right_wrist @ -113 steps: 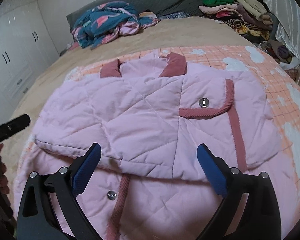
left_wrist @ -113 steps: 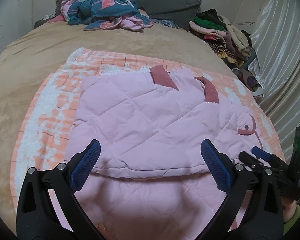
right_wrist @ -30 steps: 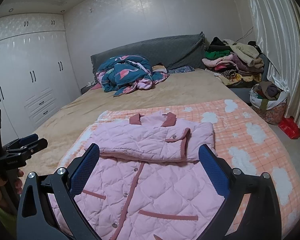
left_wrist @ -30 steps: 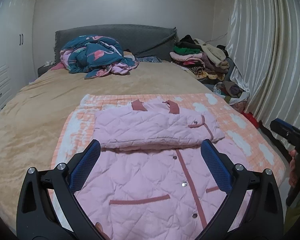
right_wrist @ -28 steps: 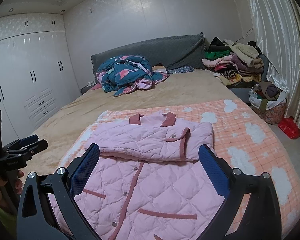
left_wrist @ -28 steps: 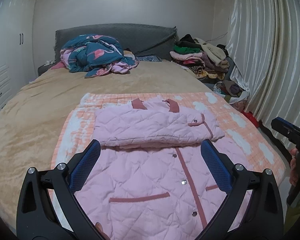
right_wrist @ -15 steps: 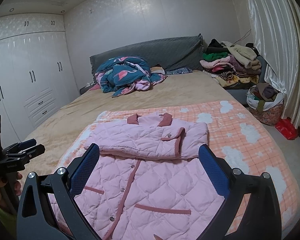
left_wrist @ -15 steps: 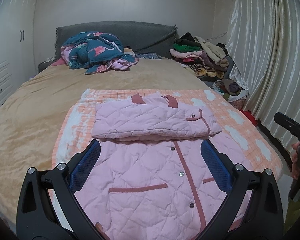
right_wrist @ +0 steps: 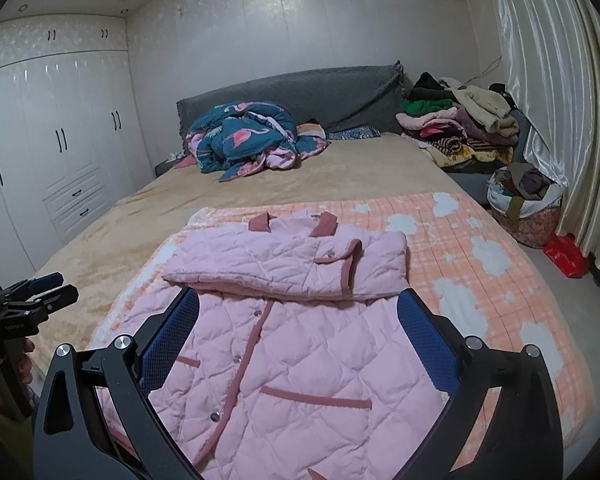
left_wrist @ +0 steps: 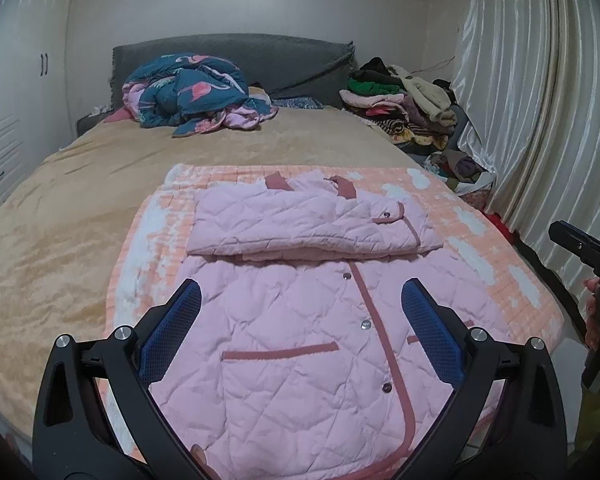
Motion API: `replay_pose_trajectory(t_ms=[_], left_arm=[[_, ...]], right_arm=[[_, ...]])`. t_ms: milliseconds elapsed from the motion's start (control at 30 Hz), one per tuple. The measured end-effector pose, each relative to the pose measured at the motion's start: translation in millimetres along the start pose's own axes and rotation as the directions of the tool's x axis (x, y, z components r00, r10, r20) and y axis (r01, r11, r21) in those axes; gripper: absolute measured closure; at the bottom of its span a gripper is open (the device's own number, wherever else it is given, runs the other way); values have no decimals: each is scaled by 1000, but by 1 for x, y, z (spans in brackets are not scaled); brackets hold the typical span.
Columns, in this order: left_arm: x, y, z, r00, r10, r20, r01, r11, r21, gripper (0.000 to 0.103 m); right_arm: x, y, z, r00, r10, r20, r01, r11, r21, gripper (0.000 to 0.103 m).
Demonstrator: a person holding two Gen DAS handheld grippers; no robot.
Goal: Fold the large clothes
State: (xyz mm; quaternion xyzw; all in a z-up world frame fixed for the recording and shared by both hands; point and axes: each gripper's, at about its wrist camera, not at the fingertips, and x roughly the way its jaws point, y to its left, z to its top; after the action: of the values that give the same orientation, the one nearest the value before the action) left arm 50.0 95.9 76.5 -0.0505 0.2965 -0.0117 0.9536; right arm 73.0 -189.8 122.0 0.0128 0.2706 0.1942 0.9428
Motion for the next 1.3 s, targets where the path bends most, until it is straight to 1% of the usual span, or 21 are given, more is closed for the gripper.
replay_pose_trajectory(t_ms=[533, 867, 1000, 1300], left_arm=[[10, 21, -30, 996, 39, -76, -41, 999, -26, 9], [21, 34, -47, 990, 58, -128, -64, 997, -44, 9], [26, 38, -52, 987, 63, -145, -71, 996, -52, 9], [41, 52, -70, 977, 72, -202, -89, 993, -76, 9]], right_arm=[[8, 4, -21, 998, -4, -63, 3, 1000, -15, 4], [18, -7, -38, 994, 1, -112, 1, 1000, 21, 4], [23, -14, -48, 991, -15, -135, 20, 999, 30, 4], [32, -30, -71, 985, -63, -158, 71, 996, 47, 4]])
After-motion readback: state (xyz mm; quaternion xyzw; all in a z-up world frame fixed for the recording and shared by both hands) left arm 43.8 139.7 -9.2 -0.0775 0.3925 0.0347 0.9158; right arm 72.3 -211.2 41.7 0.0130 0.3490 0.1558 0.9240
